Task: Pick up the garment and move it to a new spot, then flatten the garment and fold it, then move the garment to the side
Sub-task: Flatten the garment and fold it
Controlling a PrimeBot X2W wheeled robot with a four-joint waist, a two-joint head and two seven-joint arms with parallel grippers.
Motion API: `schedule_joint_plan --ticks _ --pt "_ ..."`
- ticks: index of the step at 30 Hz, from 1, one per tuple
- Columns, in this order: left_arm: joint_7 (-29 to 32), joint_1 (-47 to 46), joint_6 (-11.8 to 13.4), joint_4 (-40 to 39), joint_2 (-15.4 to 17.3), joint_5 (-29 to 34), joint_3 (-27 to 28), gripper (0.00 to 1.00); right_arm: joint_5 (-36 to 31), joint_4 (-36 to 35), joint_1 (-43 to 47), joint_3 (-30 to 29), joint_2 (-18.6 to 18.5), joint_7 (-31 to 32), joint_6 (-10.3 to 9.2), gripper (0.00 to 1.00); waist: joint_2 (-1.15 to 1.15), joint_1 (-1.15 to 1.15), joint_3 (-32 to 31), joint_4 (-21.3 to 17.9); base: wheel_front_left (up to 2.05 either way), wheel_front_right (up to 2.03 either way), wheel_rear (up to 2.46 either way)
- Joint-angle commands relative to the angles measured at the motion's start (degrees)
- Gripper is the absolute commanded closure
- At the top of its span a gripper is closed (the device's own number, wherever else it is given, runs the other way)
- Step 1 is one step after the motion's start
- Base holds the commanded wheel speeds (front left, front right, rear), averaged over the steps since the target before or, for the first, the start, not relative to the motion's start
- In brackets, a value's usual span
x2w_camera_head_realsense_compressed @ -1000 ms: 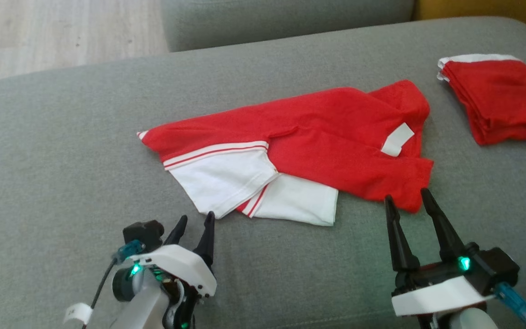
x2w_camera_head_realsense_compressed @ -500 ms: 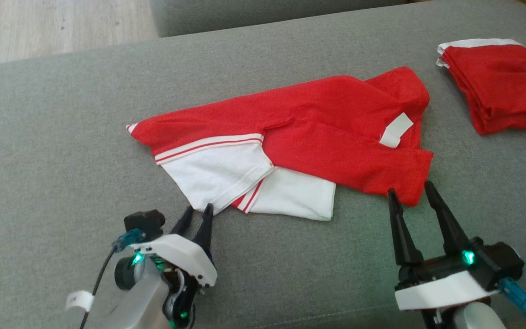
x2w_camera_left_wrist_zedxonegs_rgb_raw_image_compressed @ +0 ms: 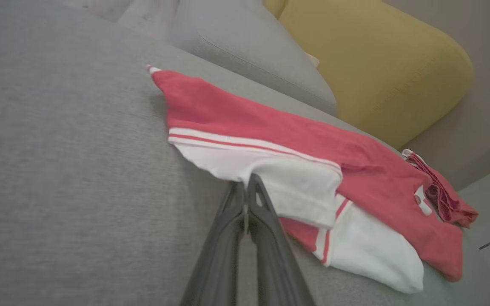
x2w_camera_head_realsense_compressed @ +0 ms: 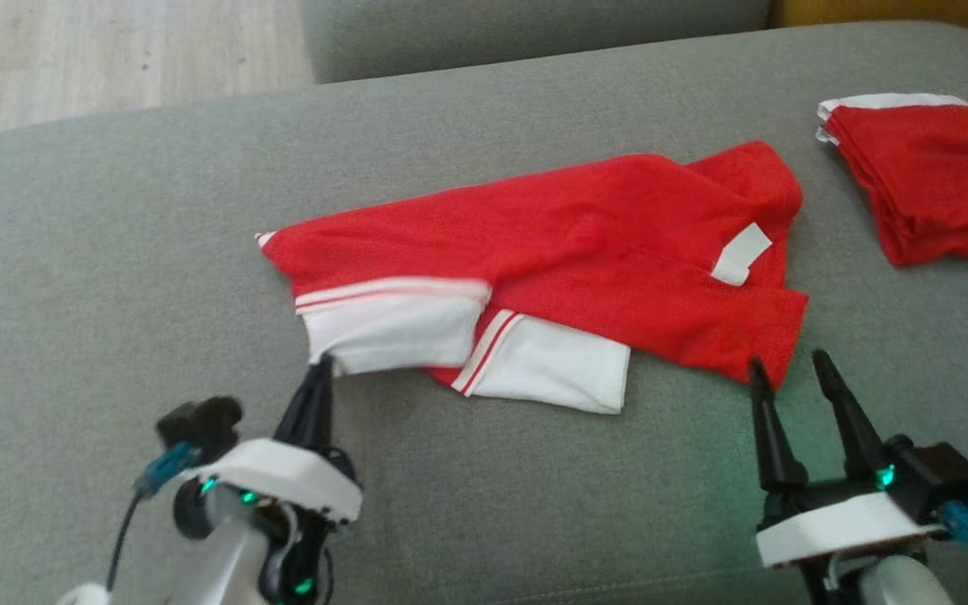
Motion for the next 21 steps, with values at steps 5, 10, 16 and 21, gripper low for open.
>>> schedule_joint_plan --ticks 5,10,16,21 --pt "-0.35 0.90 -1.17 -6.12 1.15 2.43 6.99 1.00 4.69 8.52 -8.66 -1.69 -3.90 3.88 0.19 0.00 0.00 0.00 -0.28 1.37 0.00 0.00 0.00" --pt "-0.35 0.12 -1.67 -7.04 1.36 3.68 8.40 1.00 10.16 14.53 -14.24 -1.96 -6.95 10.74 0.19 0.00 0.00 0.00 0.59 2.06 0.00 0.00 0.00" --pt "-0.35 -1.20 -2.02 -7.18 1.07 4.38 8.77 1.00 12.49 18.77 -17.73 1.06 -9.79 13.85 0.19 0.00 0.00 0.00 1.56 2.46 0.00 0.00 0.00" --pt "-0.35 -1.83 -2.36 -7.08 0.82 4.81 8.84 1.00 14.10 22.58 -21.04 4.18 -10.82 14.05 0.19 0.00 0.00 0.00 2.34 2.70 0.00 0.00 0.00"
